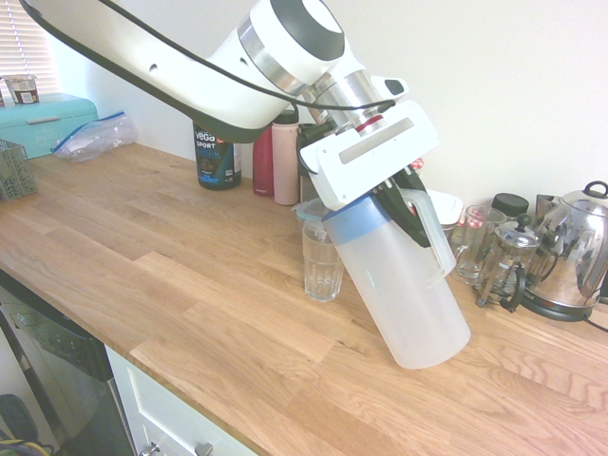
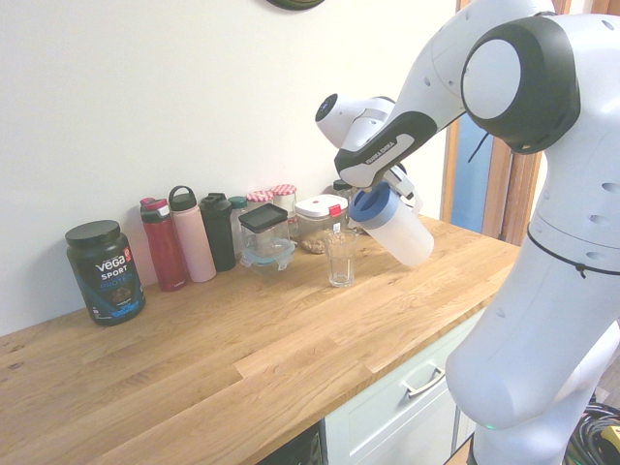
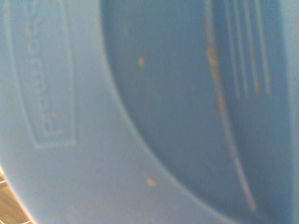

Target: Pour me some water

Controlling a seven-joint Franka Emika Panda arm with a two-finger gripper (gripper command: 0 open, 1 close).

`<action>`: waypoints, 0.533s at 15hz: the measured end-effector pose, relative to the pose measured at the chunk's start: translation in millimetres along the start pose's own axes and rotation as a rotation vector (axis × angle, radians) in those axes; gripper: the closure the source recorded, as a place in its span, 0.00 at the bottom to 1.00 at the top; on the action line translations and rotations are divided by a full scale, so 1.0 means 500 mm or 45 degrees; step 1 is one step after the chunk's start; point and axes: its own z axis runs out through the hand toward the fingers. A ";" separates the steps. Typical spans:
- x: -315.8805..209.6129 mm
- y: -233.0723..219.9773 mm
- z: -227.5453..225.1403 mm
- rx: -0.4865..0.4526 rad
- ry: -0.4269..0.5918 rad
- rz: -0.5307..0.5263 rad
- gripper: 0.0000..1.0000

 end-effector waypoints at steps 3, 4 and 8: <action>0.006 -0.004 -0.007 -0.032 -0.020 0.001 1.00; 0.009 -0.007 -0.006 -0.037 -0.024 0.002 1.00; 0.014 -0.012 0.003 -0.047 -0.044 0.006 1.00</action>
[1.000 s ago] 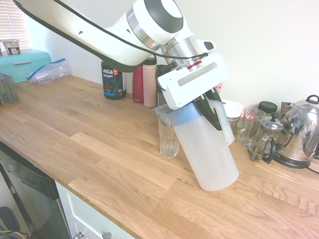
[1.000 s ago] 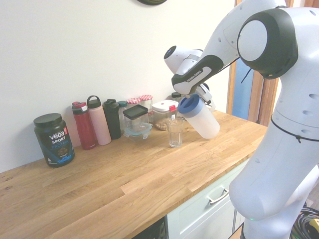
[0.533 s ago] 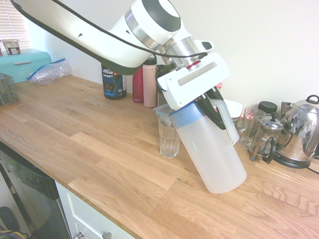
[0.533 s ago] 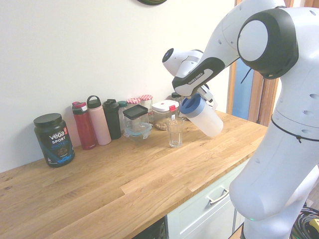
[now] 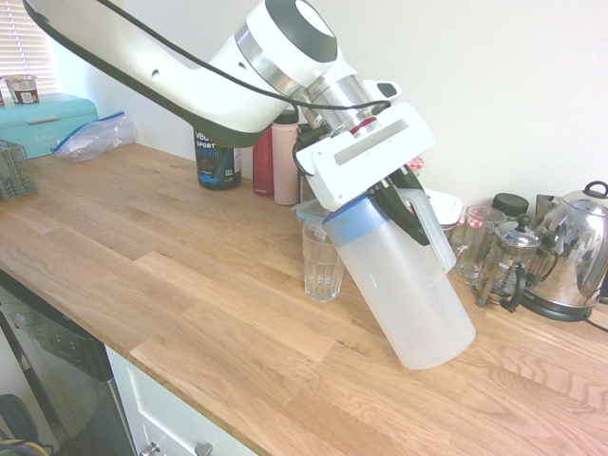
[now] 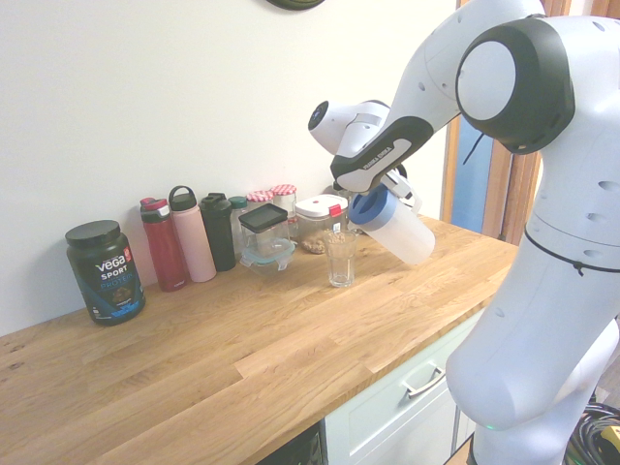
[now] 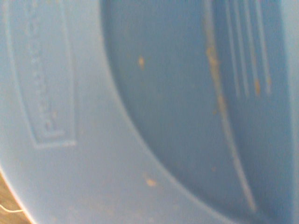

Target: Pour me some water

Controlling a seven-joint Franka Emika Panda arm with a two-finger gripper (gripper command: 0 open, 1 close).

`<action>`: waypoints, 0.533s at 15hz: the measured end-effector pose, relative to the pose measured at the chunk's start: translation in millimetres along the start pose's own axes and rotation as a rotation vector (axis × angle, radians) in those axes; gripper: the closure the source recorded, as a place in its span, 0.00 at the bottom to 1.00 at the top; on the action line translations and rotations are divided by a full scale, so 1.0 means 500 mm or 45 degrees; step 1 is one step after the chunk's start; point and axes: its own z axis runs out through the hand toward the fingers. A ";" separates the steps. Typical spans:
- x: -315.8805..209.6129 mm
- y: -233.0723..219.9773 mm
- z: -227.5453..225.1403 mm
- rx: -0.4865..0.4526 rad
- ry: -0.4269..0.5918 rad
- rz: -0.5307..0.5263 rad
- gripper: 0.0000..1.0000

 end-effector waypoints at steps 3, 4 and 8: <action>-0.001 0.001 -0.001 0.007 0.000 0.013 1.00; -0.005 0.008 -0.005 0.030 0.011 0.037 1.00; -0.075 0.097 -0.068 0.227 0.158 0.204 1.00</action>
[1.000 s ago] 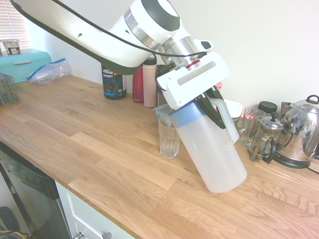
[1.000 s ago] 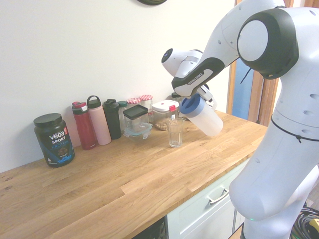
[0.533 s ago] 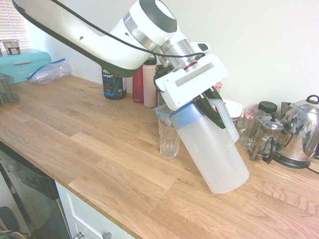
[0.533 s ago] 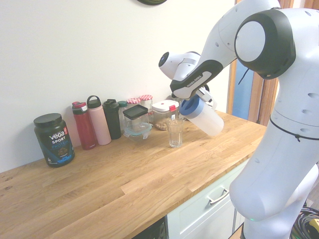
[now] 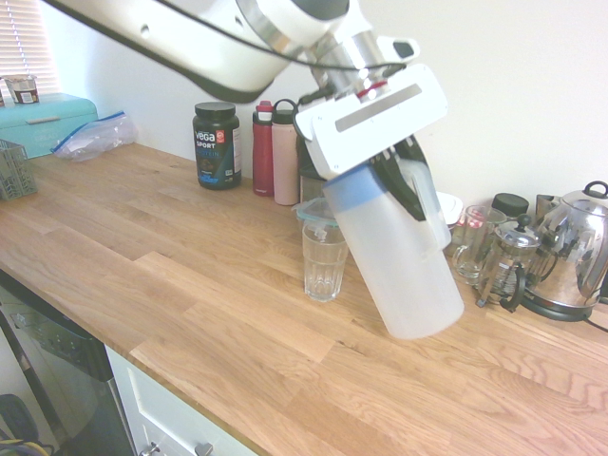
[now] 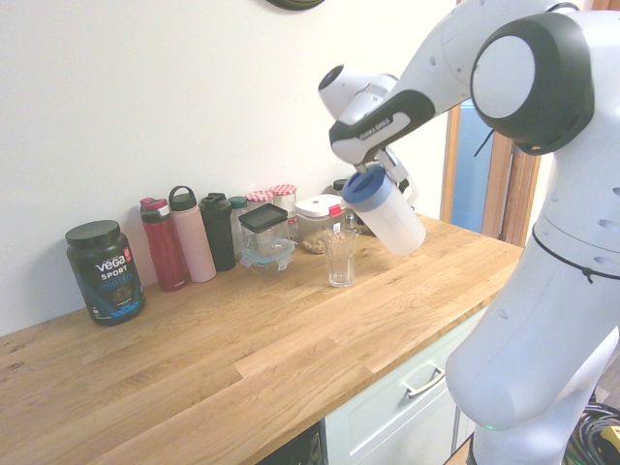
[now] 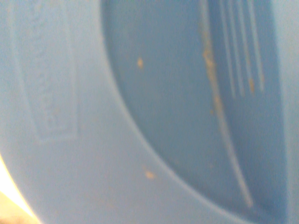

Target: Pour me some water

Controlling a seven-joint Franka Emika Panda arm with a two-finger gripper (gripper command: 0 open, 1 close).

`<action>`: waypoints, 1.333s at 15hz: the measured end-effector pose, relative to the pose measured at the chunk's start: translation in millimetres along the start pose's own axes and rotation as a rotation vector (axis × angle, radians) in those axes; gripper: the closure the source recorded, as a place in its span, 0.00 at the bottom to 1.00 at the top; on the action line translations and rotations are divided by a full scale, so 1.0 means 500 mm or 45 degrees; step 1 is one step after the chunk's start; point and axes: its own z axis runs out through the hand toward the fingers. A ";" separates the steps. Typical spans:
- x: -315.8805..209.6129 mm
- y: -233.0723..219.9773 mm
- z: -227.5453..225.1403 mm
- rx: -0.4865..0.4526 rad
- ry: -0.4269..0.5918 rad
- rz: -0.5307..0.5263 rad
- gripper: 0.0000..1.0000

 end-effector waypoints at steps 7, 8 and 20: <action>-0.163 0.139 -0.158 0.416 0.273 0.262 1.00; -0.163 0.127 -0.178 0.492 0.289 0.294 1.00; -0.050 -0.151 -0.359 0.902 0.370 0.386 1.00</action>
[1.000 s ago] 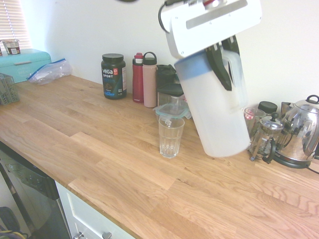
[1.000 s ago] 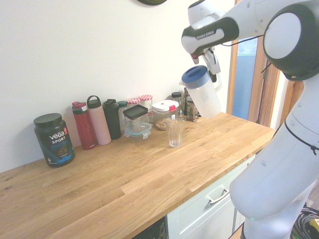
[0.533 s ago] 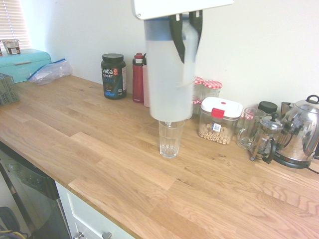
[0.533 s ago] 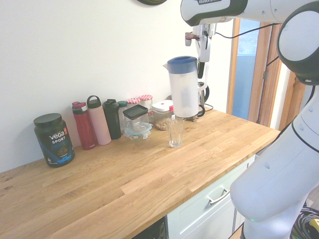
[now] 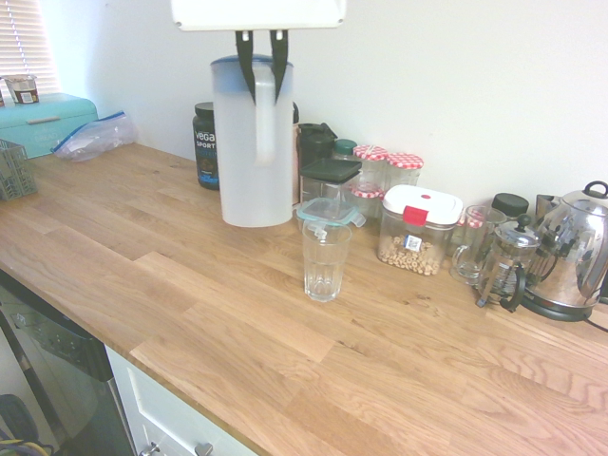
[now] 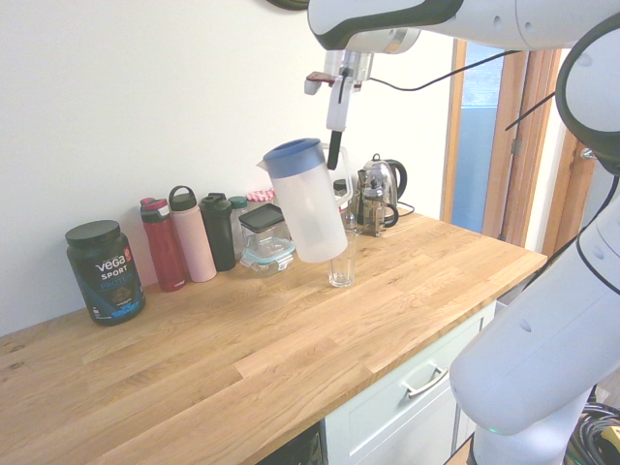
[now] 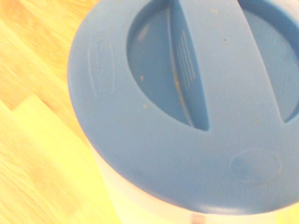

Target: Pour me some water

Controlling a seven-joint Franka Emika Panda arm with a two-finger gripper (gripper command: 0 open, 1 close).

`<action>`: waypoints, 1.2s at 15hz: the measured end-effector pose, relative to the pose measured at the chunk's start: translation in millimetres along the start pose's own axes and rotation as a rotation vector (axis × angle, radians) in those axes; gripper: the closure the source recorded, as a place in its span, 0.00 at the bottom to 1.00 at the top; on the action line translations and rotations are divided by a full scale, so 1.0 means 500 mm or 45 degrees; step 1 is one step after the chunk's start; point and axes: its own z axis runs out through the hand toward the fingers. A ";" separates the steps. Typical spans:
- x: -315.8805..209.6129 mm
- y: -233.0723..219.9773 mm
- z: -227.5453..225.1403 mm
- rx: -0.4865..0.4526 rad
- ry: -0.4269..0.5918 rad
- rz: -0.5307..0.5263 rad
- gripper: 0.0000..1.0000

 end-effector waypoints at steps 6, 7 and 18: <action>-0.009 -0.184 0.094 0.072 -0.020 -0.066 1.00; -0.011 -0.198 0.104 0.090 -0.013 -0.072 1.00; -0.023 -0.242 0.080 0.212 0.117 0.146 1.00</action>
